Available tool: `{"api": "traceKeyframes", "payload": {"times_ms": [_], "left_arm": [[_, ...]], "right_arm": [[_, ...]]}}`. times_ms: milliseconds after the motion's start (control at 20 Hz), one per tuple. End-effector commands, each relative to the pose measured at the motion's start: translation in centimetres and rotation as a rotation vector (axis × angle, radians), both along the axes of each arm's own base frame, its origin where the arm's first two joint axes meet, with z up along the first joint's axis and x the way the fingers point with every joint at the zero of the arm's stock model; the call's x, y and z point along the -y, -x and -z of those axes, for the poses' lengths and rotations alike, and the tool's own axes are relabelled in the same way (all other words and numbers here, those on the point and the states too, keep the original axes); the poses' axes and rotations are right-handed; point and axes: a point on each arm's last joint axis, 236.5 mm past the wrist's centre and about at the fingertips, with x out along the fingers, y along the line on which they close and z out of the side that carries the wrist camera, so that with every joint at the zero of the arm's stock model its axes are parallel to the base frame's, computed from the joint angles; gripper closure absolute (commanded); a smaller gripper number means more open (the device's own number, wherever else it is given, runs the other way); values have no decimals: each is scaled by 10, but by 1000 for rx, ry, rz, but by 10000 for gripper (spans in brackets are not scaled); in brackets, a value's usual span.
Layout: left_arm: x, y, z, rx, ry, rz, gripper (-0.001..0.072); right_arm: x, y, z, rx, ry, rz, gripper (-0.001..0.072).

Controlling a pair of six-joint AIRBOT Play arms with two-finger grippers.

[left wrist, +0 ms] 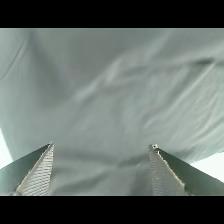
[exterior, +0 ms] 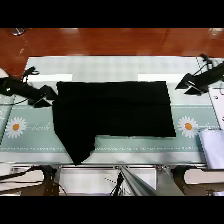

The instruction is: Fold the shirts.

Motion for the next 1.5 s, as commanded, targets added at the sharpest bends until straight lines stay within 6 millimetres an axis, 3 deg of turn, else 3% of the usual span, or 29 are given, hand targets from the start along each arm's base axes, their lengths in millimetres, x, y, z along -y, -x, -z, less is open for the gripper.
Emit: {"api": "traceKeyframes", "payload": {"times_ms": [0,100,200,350,450,600,1200,1450], "left_arm": [[-25,48,-2,24,-37,-77,2],[-25,89,12,-14,8,-150,2],[-7,114,22,-6,107,-201,2],[6,139,41,-47,156,-264,2],[14,144,50,-65,179,-287,3],[30,145,57,-54,235,-305,3],[30,154,72,-138,232,-297,3],[62,158,90,-181,226,-185,4]], "right_arm": [[22,23,-21,163,75,180,84],[-1,54,-9,196,30,186,84],[-35,81,0,228,-60,154,84],[-67,97,3,248,-185,158,85],[-77,98,4,247,-225,157,84],[-80,98,3,247,-237,152,85],[-83,96,0,254,-257,161,85],[-82,95,-1,251,-258,175,84]]}}
